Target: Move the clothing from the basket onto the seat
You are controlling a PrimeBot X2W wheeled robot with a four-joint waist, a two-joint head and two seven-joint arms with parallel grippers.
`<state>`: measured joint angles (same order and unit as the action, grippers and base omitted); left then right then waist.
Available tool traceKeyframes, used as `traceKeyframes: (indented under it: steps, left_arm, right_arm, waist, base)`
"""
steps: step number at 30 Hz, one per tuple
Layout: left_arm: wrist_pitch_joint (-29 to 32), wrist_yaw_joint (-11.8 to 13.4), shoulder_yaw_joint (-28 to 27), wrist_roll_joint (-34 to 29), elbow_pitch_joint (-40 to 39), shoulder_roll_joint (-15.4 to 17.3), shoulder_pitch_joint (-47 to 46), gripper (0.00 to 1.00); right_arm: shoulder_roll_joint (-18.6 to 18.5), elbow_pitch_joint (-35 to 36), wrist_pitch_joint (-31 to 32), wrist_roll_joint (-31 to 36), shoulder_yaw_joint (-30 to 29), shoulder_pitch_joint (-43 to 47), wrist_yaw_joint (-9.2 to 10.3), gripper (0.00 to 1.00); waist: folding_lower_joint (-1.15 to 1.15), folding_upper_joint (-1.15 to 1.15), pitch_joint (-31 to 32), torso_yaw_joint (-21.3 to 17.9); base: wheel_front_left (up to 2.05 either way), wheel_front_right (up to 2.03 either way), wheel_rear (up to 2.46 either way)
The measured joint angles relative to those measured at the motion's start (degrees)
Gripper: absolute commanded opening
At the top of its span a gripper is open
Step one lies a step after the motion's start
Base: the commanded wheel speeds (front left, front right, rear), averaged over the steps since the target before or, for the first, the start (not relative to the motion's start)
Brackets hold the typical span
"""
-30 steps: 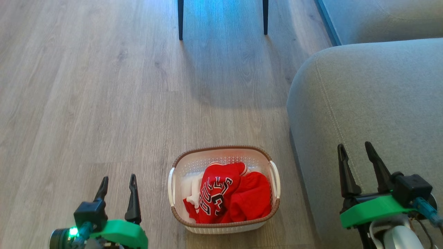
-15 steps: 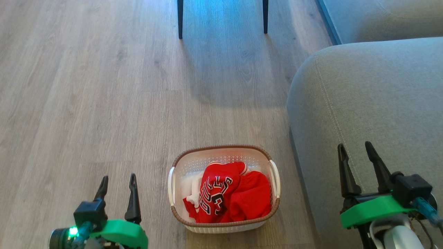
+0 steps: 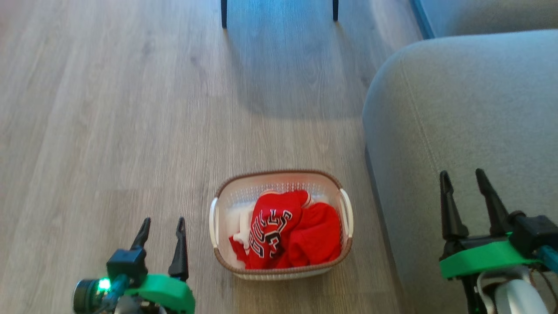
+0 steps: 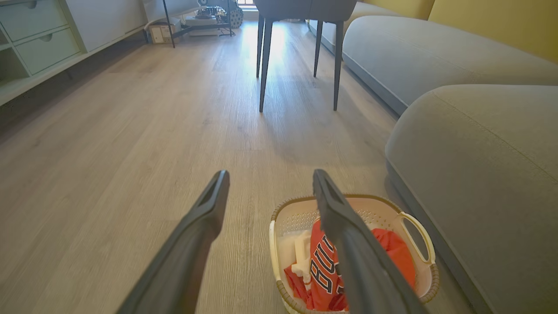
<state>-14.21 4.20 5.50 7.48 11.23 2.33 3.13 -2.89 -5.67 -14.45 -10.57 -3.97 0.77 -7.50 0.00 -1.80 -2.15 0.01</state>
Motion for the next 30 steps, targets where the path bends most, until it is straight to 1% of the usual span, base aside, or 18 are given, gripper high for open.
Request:
traceKeyframes:
  steps: [5,12,13,15,18,19,23,30]
  left_arm:
    - [0.0,-1.1,1.8,-0.5,2.2,0.0,-4.6,1.0]
    - [0.0,-2.0,5.3,-0.5,7.2,0.0,-14.7,1.0]
    - [0.0,-2.0,5.3,-0.5,7.2,0.0,-14.7,1.0]
    - [-0.1,-2.1,6.7,-0.5,9.1,-0.1,-17.3,1.0]
    - [-0.1,-2.1,8.5,-0.5,12.7,-0.1,-21.2,1.0]
    - [-0.1,-2.3,9.5,-0.6,15.5,-0.1,-23.9,1.0]
    - [-0.1,-2.6,11.3,-0.6,21.1,-0.2,-29.1,1.0]
    - [-0.1,-2.5,13.2,-0.6,30.4,-0.3,-37.4,1.0]
  right_arm:
    - [0.0,1.4,0.0,1.0,-1.6,-1.9,0.01,1.0]
    - [0.0,4.2,0.0,2.0,-3.0,-11.0,0.0,1.0]
    - [0.0,4.2,0.0,2.0,-3.0,-11.0,0.0,1.0]
    - [0.0,4.9,0.0,2.0,-3.0,-13.0,0.0,1.0]
    - [0.0,5.9,0.0,2.0,-2.8,-15.7,0.0,1.0]
    - [0.0,6.7,0.0,2.0,-2.6,-17.5,0.0,1.0]
    - [0.0,8.7,0.0,1.8,-2.1,-21.0,0.0,1.0]
    - [0.0,10.8,-0.2,1.1,-1.1,-25.8,0.0,1.0]
  waist:
    - [0.0,0.0,-4.2,-0.1]
    - [0.0,0.0,-12.5,-0.9]
    - [0.0,0.0,-12.5,-0.9]
    - [0.01,0.0,-15.0,-1.3]
    - [0.01,0.0,-18.7,-2.1]
    - [0.01,0.0,-21.1,-2.8]
    - [0.01,0.0,-25.9,-4.0]
    - [0.01,0.0,-33.6,-6.1]
  base:
    - [0.0,0.0,0.0]
    - [0.0,0.0,0.0]
    - [0.0,0.0,0.0]
    - [0.0,0.0,0.0]
    - [0.0,0.0,0.0]
    - [0.0,0.0,0.0]
    - [0.0,0.0,0.0]
    - [0.0,0.0,0.0]
